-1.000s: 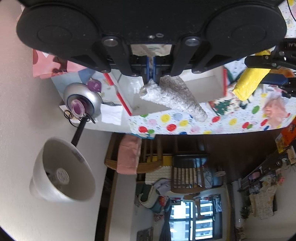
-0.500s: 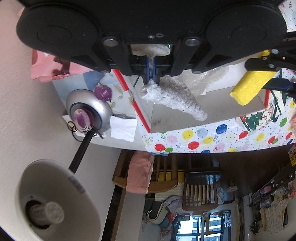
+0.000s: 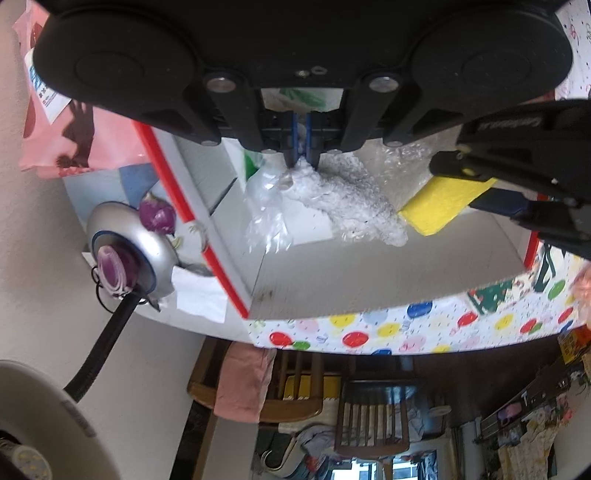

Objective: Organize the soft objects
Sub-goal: 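Carry the yellow sponge and grey towel over the red box with both tools, then open both tools to drop sponge and towel into the box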

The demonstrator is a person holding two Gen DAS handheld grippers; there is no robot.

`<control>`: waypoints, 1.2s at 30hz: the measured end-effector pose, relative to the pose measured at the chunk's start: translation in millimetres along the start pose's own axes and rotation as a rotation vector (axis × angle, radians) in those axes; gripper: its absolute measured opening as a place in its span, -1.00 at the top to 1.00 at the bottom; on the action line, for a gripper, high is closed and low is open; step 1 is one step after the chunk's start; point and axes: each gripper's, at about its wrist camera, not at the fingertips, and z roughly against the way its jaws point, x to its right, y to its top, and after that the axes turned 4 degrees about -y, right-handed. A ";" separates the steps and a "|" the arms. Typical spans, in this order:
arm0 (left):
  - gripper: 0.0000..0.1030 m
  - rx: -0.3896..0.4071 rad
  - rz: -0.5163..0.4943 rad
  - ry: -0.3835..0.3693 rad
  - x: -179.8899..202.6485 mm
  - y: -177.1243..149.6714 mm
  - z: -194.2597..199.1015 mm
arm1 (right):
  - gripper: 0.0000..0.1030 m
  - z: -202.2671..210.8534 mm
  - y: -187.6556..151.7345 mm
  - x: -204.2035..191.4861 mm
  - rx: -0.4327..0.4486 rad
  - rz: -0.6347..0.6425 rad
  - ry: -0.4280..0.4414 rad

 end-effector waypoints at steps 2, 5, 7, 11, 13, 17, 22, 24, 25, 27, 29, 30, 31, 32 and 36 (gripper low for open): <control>0.26 -0.012 -0.005 0.003 1.6 -1.0 -4.1 | 0.93 -3.6 -2.4 -2.9 -0.010 0.009 0.004; 0.26 -0.035 -0.007 0.002 4.2 -3.4 -9.2 | 0.85 -5.7 -5.3 -4.4 -0.019 0.015 0.015; 0.26 -0.052 0.001 -0.001 4.5 -4.8 -13.1 | 0.84 -5.6 -6.2 -4.5 -0.024 0.023 0.026; 0.26 -0.063 -0.016 0.011 8.2 -5.9 -15.6 | 0.69 -4.4 -7.0 -5.6 -0.028 0.026 0.043; 0.26 -0.066 -0.011 -0.003 8.2 -5.0 -16.1 | 0.67 -3.6 -7.1 -6.4 -0.036 0.025 0.056; 0.08 -0.037 -0.007 -0.018 7.5 -5.0 -7.6 | 0.59 -0.9 -8.5 -8.0 -0.043 0.037 0.070; -0.11 0.010 -0.023 -0.013 7.9 -8.1 10.0 | 0.51 6.5 -10.7 -8.1 -0.036 0.046 0.082; -0.11 0.026 -0.012 -0.029 6.3 -9.5 18.8 | 0.46 10.2 -11.4 -5.7 -0.034 0.041 0.088; -0.11 0.038 -0.010 -0.038 5.9 -10.5 23.7 | 0.44 12.6 -11.8 -4.3 -0.032 0.039 0.093; -0.11 0.059 -0.012 -0.042 6.3 -13.0 34.2 | 0.40 17.8 -12.8 -3.0 -0.027 0.039 0.100; -0.11 0.078 -0.021 -0.042 7.2 -15.9 45.0 | 0.33 24.4 -13.6 -2.1 -0.017 0.039 0.105; -0.11 0.086 -0.025 -0.043 7.5 -17.6 50.4 | 0.31 27.5 -13.8 -1.7 -0.014 0.038 0.111; -0.11 0.095 -0.026 -0.047 7.2 -19.4 55.9 | 0.27 31.2 -14.2 -1.2 -0.008 0.036 0.117; -0.11 0.104 -0.023 -0.052 7.0 -20.3 60.8 | 0.24 35.0 -14.5 -1.3 -0.004 0.032 0.122; -0.11 0.139 -0.013 -0.068 3.1 -29.1 84.7 | 0.12 52.3 -15.0 -0.7 0.026 0.026 0.147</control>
